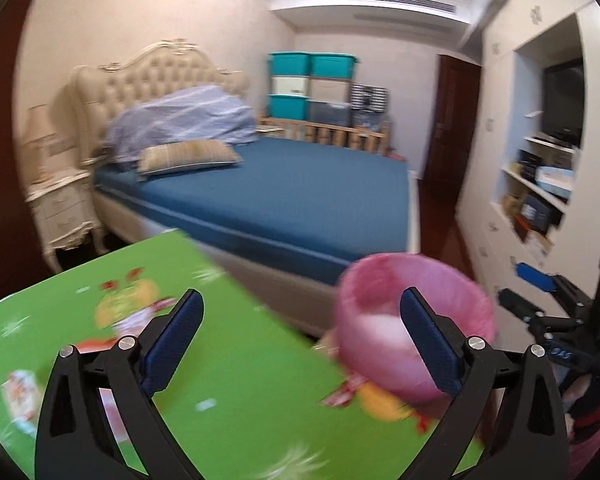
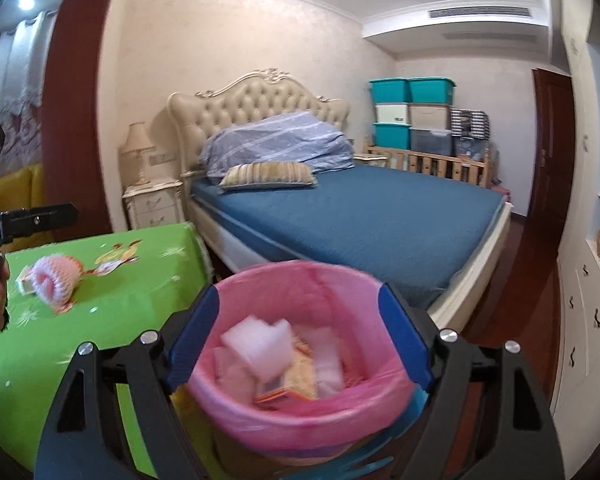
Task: Collect trash
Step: 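Move both tools back over the table toward the tissue and foam net, then grasp the pink foam net with the right tool while the left tool grasps the white tissue cup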
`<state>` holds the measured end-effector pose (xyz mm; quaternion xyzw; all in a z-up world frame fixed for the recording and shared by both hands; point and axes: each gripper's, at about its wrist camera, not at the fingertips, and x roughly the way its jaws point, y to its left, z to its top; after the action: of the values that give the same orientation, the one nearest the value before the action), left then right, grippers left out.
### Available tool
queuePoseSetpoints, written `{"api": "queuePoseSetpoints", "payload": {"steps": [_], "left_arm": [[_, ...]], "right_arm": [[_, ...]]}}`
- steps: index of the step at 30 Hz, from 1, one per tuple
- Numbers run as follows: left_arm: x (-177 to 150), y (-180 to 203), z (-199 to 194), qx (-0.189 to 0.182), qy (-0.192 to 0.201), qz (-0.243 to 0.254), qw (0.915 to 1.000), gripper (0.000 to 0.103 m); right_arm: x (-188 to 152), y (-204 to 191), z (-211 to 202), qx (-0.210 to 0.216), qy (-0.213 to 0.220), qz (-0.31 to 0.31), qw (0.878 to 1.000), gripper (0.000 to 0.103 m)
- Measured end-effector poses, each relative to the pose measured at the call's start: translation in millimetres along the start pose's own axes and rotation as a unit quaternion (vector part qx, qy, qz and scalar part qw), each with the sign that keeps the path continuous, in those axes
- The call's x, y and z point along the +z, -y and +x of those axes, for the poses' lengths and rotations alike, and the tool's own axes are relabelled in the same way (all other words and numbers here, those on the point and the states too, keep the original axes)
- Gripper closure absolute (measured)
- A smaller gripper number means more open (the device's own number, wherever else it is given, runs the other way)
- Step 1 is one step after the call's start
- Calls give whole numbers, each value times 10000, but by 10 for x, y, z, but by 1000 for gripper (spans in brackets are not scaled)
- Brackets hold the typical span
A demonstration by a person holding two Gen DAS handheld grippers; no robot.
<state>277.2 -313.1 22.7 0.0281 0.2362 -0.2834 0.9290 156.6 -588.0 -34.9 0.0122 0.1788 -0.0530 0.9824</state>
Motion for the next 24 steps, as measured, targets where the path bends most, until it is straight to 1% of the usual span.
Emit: {"api": "queuePoseSetpoints", "payload": {"steps": [2, 5, 7, 9, 13, 17, 18, 20, 22, 24], "left_arm": [[-94, -236, -179, 332, 11, -59, 9994, 10], [-196, -584, -429, 849, -11, -72, 9964, 9], [-267, -823, -609, 1226, -4, -103, 9924, 9], [-354, -1053, -770, 1504, -41, -176, 9885, 9], [-577, -1399, -998, 1999, -187, -210, 9794, 9], [-792, -1675, -1101, 2371, -381, -196, 9705, 9], [-850, -1741, -1128, 2428, -418, -235, 9689, 9], [-923, -1891, -1173, 2471, -476, -373, 9671, 9], [-987, -1996, -1228, 2513, -505, -477, 9654, 9], [-1026, -2069, -1291, 2638, -494, -492, 9620, 9]], "right_arm": [[-4, -238, 43, 190, -56, -76, 9998, 24], [9, -577, 121, 460, -161, -204, 9986, 23], [-4, -865, 196, 652, -222, -316, 9971, 23], [-11, -1152, 272, 935, -291, -399, 9944, 23], [-30, -1676, 413, 1286, -459, -681, 9883, 21], [-42, -2188, 531, 1491, -705, -1002, 9812, 21], [-46, -2275, 549, 1523, -753, -1038, 9800, 20], [-36, -2499, 611, 1610, -878, -1107, 9768, 16], [-23, -2676, 655, 1654, -942, -1153, 9749, 16], [-16, -2911, 743, 1719, -1044, -1196, 9722, 15]]}}
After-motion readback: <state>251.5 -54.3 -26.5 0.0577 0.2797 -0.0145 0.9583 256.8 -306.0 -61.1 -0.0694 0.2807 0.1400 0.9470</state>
